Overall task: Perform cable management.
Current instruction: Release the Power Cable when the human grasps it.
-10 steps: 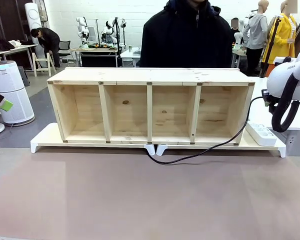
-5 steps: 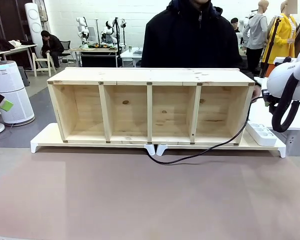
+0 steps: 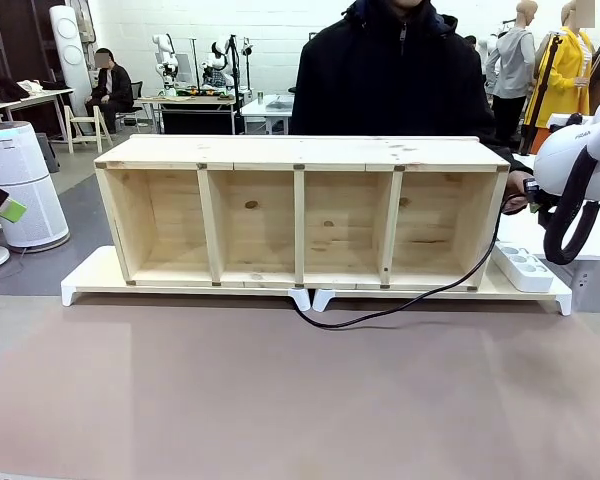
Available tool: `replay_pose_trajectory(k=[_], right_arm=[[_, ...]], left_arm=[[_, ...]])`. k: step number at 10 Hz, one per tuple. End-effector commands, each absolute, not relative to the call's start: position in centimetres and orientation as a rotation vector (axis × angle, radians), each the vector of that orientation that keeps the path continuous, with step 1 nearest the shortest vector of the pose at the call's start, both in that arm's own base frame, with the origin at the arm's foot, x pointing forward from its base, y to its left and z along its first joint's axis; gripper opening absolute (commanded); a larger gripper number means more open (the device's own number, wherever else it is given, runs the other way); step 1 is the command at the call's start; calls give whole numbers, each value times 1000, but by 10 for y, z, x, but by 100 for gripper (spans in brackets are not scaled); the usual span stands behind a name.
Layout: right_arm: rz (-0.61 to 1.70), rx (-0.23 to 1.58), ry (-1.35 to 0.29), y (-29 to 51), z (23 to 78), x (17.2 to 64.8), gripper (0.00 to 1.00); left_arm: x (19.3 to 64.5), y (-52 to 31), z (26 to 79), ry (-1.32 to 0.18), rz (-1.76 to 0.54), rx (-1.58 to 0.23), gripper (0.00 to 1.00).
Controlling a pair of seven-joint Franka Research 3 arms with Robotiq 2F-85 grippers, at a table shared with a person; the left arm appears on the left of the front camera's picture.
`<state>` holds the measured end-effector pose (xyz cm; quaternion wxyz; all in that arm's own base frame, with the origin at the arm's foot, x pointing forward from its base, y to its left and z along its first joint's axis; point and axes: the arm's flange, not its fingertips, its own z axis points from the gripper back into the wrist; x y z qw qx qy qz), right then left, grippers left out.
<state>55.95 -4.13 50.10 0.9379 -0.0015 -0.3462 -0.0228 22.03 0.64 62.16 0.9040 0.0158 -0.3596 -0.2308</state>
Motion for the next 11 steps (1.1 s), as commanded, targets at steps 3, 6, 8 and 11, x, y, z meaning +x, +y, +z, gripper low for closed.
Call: replay_pose_trajectory(k=[3,6,8,11], right_arm=[[-55,-5,-717,-41,501,556,16],[-46,-3,-708,-41,501,559,35],[-27,8,-715,-42,500,559,55],[-13,16,-721,-43,500,558,76]], left_arm=[[223,7,622,-753,-474,36,100],[223,7,622,-753,-474,36,100],[223,7,622,-753,-474,36,100],[223,7,622,-753,-474,36,100]])
